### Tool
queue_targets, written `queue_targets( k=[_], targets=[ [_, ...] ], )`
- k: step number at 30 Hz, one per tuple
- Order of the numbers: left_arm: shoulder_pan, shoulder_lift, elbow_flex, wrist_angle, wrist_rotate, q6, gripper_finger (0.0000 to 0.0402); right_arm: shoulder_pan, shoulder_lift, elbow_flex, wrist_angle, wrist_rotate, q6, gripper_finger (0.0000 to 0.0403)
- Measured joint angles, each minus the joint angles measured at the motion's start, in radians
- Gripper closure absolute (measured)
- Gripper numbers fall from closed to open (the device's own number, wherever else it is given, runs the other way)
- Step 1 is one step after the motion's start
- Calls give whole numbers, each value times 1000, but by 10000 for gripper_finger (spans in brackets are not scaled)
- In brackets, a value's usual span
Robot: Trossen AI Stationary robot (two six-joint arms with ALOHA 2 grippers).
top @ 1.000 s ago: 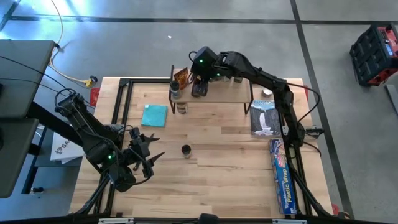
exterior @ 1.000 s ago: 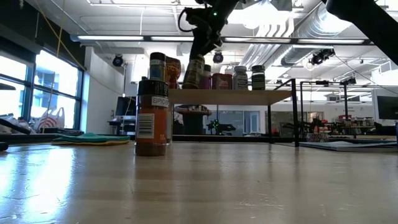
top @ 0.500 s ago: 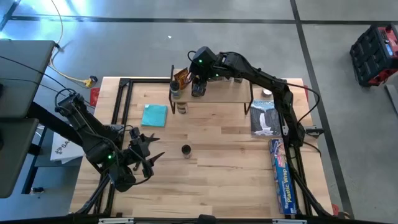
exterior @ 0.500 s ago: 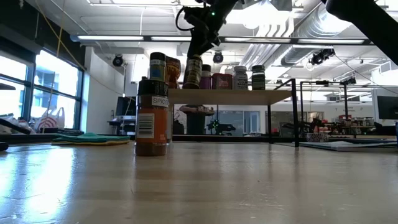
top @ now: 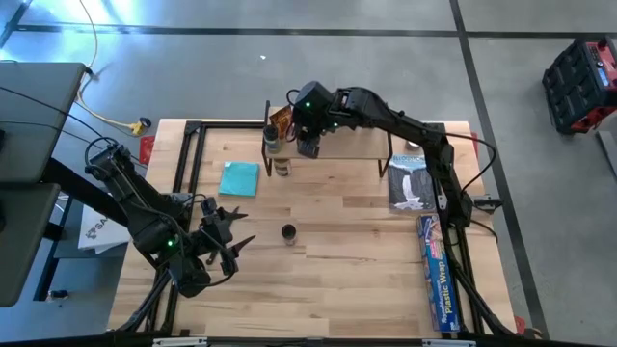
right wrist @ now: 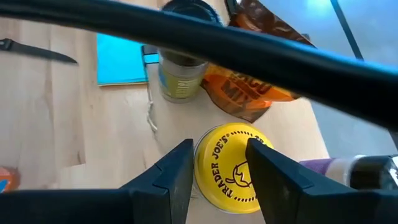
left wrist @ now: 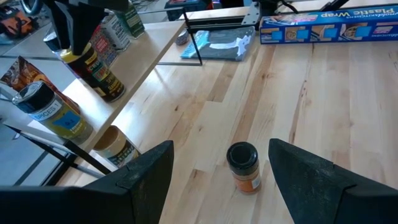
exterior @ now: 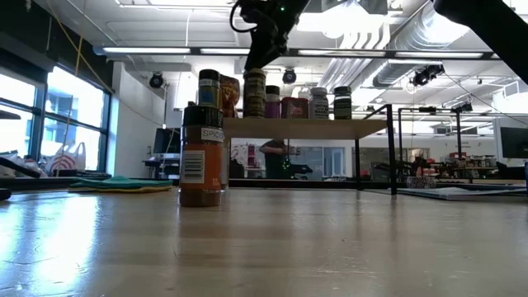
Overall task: Shelf spices
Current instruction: Put the yellow seasoning bottle on the shelf
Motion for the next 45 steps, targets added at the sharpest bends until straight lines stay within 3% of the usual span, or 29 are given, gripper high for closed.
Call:
queue_targets(
  k=[9, 14, 21, 28, 37, 41, 45],
  targets=[
    [0, 0, 0, 0, 0, 0, 142, -22, 11, 1, 8, 4, -2, 259],
    [0, 0, 0, 0, 0, 0, 142, -24, 20, -1, 11, 60, -30, 259],
    [0, 0, 0, 0, 0, 0, 142, 4, 24, -4, -9, 64, -50, 259],
    [0, 0, 0, 0, 0, 0, 142, 52, -12, -3, -37, 139, -13, 259],
    [-15, 0, 0, 0, -10, -1, 142, 349, -84, 1, -262, 342, 134, 259],
    [-35, 0, 0, 0, -38, 0, 142, 534, -92, 1, -421, 452, 305, 259],
    [-40, 0, 0, 0, -60, 10, 142, 715, -109, -69, -453, 452, 519, 259]
  ],
)
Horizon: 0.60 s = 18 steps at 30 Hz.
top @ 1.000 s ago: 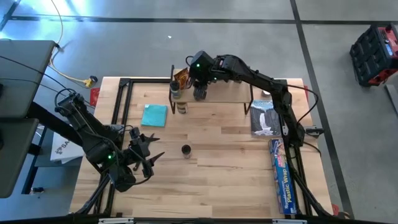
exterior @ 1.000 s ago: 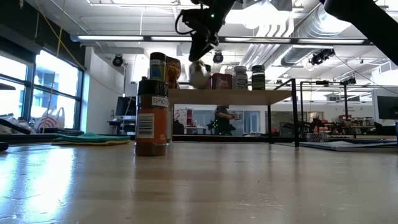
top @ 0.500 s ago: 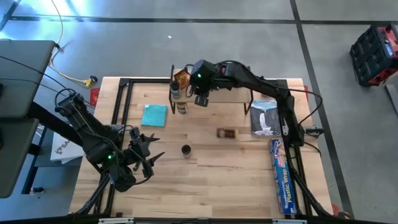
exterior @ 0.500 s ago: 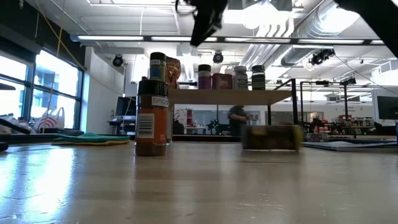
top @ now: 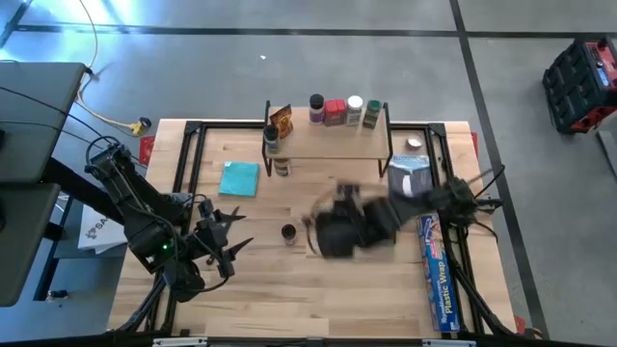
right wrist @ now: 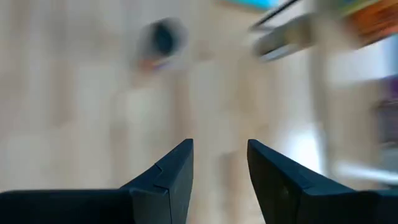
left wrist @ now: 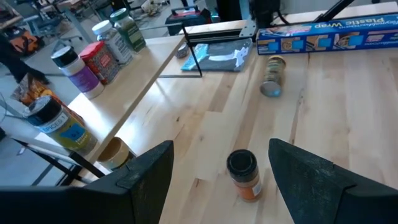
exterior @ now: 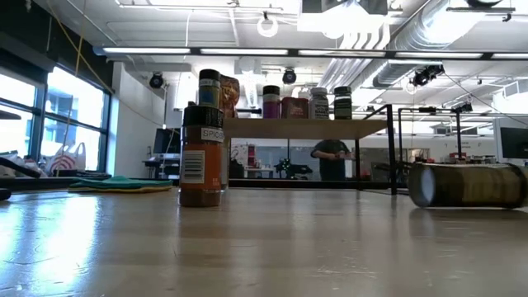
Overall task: Shelf spices
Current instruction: Put the yellow seasoning bottle on the shelf
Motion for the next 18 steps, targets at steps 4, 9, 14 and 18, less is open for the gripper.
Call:
queue_targets(
  k=[4, 9, 14, 18],
  targets=[
    [0, 0, 0, 1, -5, 25, 142, 147, -17, -97, -1, -142, 171, 259],
    [13, 0, 0, 2, -12, 34, 142, 233, -23, -262, -4, -316, 400, 256],
    [46, 0, 0, 19, 3, 58, 142, 259, -25, -439, -5, -501, 512, 228],
    [104, 0, 0, 151, 102, 216, 142, 287, -70, -592, -4, -551, 571, 192]
  ],
)
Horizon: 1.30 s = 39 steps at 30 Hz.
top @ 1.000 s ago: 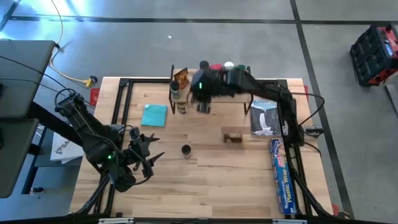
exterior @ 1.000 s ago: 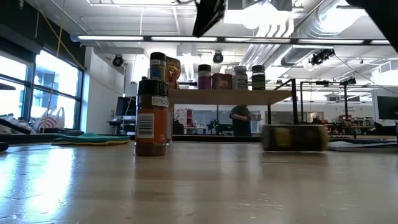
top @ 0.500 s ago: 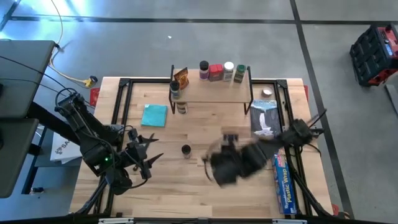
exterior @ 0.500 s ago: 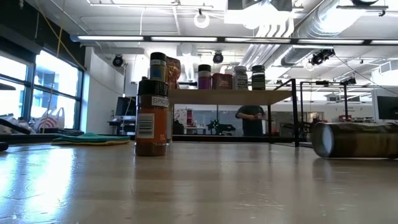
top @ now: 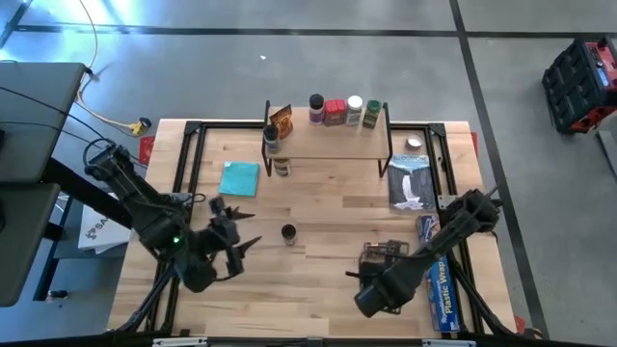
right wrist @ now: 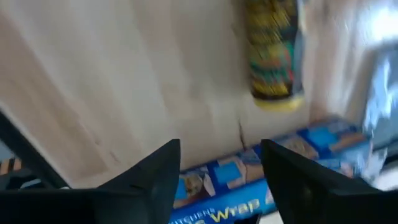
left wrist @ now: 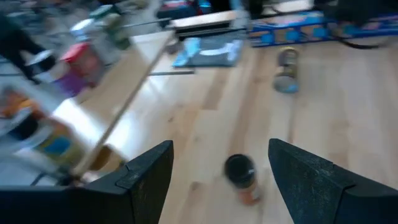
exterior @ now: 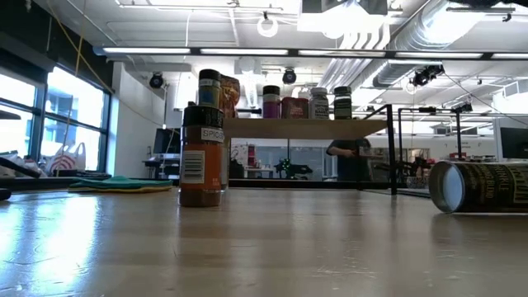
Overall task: Shelf spices
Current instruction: Put the yellow seasoning bottle on the shelf
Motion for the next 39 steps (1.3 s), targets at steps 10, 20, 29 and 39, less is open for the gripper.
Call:
queue_targets(
  k=[10, 20, 29, 39],
  targets=[
    [233, 160, 0, 573, 602, 602, 142, 188, -234, -203, 113, 156, 457, 155],
    [437, 431, 2, 1040, 889, 709, 142, 236, -247, -357, 299, 146, 521, 155],
    [580, 714, 199, 1114, 1055, 708, 142, 388, -247, -354, 333, 382, 785, 155],
    [592, 841, 306, 957, 1032, 668, 142, 347, -263, -358, 132, 502, 623, 155]
  ],
)
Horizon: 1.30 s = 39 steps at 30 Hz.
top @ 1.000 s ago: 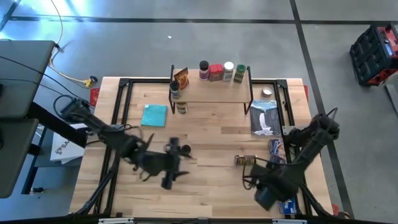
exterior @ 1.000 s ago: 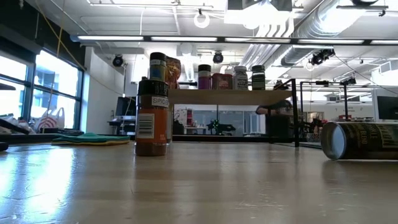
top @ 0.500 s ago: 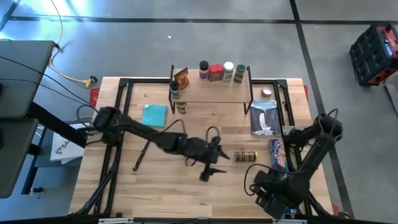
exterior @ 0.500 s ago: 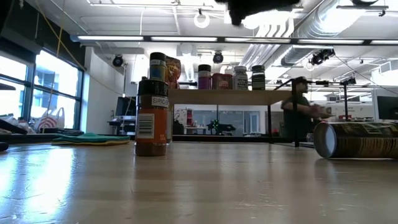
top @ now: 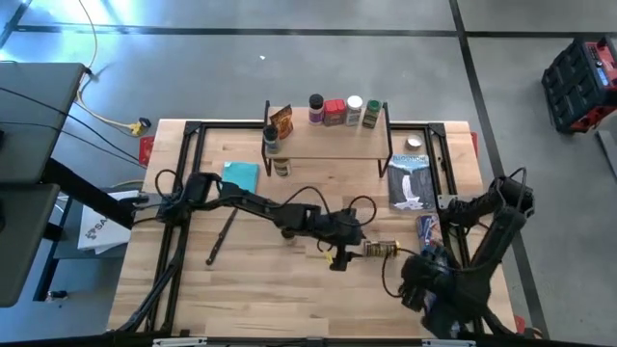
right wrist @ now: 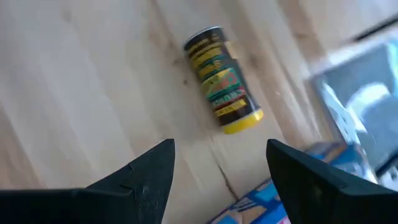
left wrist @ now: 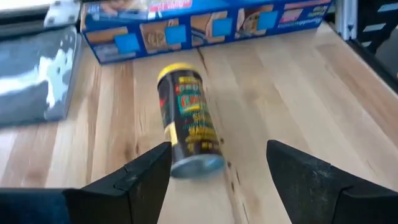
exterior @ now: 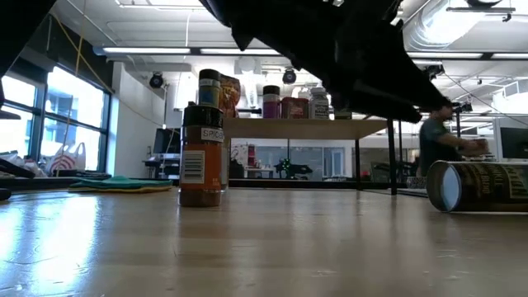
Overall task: Shelf spices
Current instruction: Put the yellow seasoning bottle on the shelf
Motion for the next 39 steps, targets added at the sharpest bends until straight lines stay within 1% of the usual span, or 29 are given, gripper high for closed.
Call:
queue_targets(
  k=[3, 5, 8, 10, 12, 14, 17, 19, 23, 26, 29, 33, 36, 39],
  targets=[
    [-17, -5, 0, -36, -31, -22, 142, -77, -56, -67, 91, -83, -227, 155],
    [-30, -9, 0, -46, -61, -23, 142, -126, -118, -154, 154, -145, -323, 155],
    [-51, -11, 0, -48, -104, -33, 142, -198, -247, -303, 285, -201, -437, 155],
    [-64, -11, 0, -62, -128, -46, 142, -235, -325, -384, 385, -204, -498, 155],
    [-75, -11, 0, -74, -147, -54, 142, -264, -390, -449, 441, -205, -561, 155],
    [-86, -11, 0, -73, -166, -67, 142, -286, -429, -506, 474, -205, -617, 155],
    [-95, -11, 0, -75, -194, -85, 142, -308, -462, -576, 507, -203, -649, 155],
    [-96, -11, 0, -79, -206, -101, 142, -322, -468, -612, 540, -203, -674, 155],
    [-99, -11, 0, -84, -213, -121, 142, -368, -468, -647, 556, -241, -695, 144],
    [-99, -11, 0, -84, -214, -128, 142, -403, -468, -652, 567, -271, -719, 123],
    [-98, -11, 0, -81, -221, -128, 142, -426, -463, -651, 626, -279, -778, 95],
    [-97, -11, 0, -77, -225, -129, 142, -446, -426, -651, 672, -311, -856, 73],
    [-97, -11, 0, -76, -228, -142, 142, -448, -379, -651, 675, -309, -923, 70],
    [-97, -11, 0, -77, -228, -154, 142, -453, -337, -651, 687, -306, -951, 70]
  ],
)
